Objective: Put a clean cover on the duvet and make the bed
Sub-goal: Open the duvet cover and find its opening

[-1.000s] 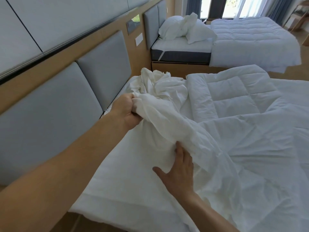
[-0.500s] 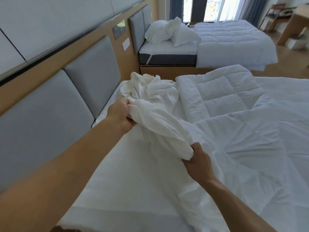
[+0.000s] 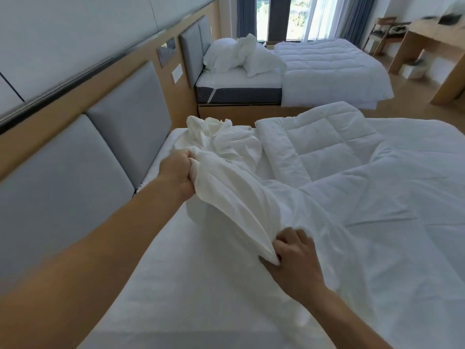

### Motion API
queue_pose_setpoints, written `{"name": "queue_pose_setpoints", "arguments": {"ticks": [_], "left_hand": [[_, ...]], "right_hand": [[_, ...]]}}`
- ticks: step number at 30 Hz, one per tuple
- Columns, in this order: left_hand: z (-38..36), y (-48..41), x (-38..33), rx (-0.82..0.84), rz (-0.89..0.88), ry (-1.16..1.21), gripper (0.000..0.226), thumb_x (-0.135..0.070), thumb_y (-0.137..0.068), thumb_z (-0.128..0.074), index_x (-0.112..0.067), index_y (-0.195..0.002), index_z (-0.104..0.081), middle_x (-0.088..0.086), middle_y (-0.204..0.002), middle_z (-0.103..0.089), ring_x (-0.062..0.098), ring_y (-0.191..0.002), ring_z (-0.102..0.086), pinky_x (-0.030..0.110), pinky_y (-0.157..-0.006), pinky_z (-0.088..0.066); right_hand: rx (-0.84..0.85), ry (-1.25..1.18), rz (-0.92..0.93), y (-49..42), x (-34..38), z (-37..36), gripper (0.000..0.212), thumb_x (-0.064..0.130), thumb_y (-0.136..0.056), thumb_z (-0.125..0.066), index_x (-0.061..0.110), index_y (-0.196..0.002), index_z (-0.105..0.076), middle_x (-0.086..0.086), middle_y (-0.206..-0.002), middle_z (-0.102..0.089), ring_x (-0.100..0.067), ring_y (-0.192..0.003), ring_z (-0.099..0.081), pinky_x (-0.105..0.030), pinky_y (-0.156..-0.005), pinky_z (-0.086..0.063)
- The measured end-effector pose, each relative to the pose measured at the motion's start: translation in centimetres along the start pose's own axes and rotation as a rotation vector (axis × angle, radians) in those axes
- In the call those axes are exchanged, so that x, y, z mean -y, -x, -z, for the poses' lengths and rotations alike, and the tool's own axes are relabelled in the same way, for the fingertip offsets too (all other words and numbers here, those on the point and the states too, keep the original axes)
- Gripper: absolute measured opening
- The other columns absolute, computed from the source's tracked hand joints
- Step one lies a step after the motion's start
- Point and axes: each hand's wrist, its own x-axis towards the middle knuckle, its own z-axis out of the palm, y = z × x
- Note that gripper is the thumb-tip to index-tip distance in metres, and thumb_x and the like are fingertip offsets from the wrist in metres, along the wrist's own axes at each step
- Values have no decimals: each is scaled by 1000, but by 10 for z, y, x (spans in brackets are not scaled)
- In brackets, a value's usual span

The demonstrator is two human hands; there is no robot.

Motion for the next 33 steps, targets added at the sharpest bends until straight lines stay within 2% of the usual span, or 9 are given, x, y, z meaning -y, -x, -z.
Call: {"name": "queue_pose_setpoints", "arguments": {"ticks": [2, 5, 8, 11, 14, 19, 21, 27, 33], "left_hand": [[-6, -1, 7, 15, 12, -2, 44, 1, -81, -44, -3, -120, -64, 16, -110, -70, 30, -85, -70, 39, -55, -59], [-10, -4, 11, 45, 48, -11, 49, -3, -85, -43, -11, -131, -60, 15, -119, -69, 33, -98, -70, 41, -59, -60], [-21, -5, 10, 82, 54, -6, 50, -3, -85, -44, -12, -133, -57, 16, -118, -69, 34, -98, -71, 45, -61, -60], [-35, 4, 10, 124, 51, -5, 50, -1, -83, -42, -7, -130, -58, 8, -79, -67, 20, -60, -70, 36, -55, -58], [-41, 7, 5, 149, 31, -22, 49, -2, -83, -41, -4, -130, -58, 6, -67, -59, 18, -48, -62, 33, -53, -56], [-40, 10, -12, 207, 44, -42, 60, -4, -81, -42, -11, -140, -49, 18, -118, -69, 35, -98, -71, 44, -63, -59], [-39, 8, -13, 214, 62, -13, 63, -3, -80, -41, -13, -141, -49, 17, -120, -68, 34, -96, -71, 44, -62, -59], [-47, 25, -7, 201, 36, 34, 48, 4, -88, -34, -10, -131, -50, 16, -110, -68, 32, -90, -69, 45, -58, -61], [-20, 13, -16, 147, 21, -4, 39, -1, -92, -38, -14, -122, -58, 11, -107, -70, 30, -93, -69, 39, -57, -60]], "right_hand": [[-2, -154, -21, 10, -1, -13, 41, 32, -67, -88, 19, -54, -52, 7, -89, -59, -15, -85, -54, -26, -70, -41], [-56, -326, -209, 15, 2, -20, 38, 33, -89, -66, 15, -59, -51, 15, -70, -45, -7, -54, -45, -16, -53, -33], [-154, -372, -59, 26, 42, -20, 37, 29, -95, -51, 14, -61, -45, 9, -63, -38, -10, -46, -36, -19, -45, -26], [-81, -510, 124, 41, 102, -29, 40, 29, -99, -43, 12, -66, -58, -3, -67, -54, -20, -50, -50, -27, -44, -38], [-106, -269, 146, 27, 98, -43, 30, 34, -92, -53, 19, -66, -56, 2, -63, -53, -17, -52, -52, -26, -42, -40], [-278, -212, -189, 12, 43, -35, 44, 60, -73, -68, 19, -89, -63, 6, -89, -63, -14, -90, -55, -29, -83, -42], [-393, -234, -444, 9, 36, -29, 56, 52, -64, -83, 11, -94, -61, -1, -96, -61, -22, -96, -54, -37, -89, -45], [-119, -131, -724, 5, 18, -66, 105, 50, -48, -92, 10, -134, -46, -18, -125, -58, -40, -112, -58, -52, -87, -51], [-119, -417, -704, -10, -8, -34, 34, 22, -83, -74, 15, -103, -47, 2, -83, -62, -33, -81, -67, -31, -63, -43]]}}
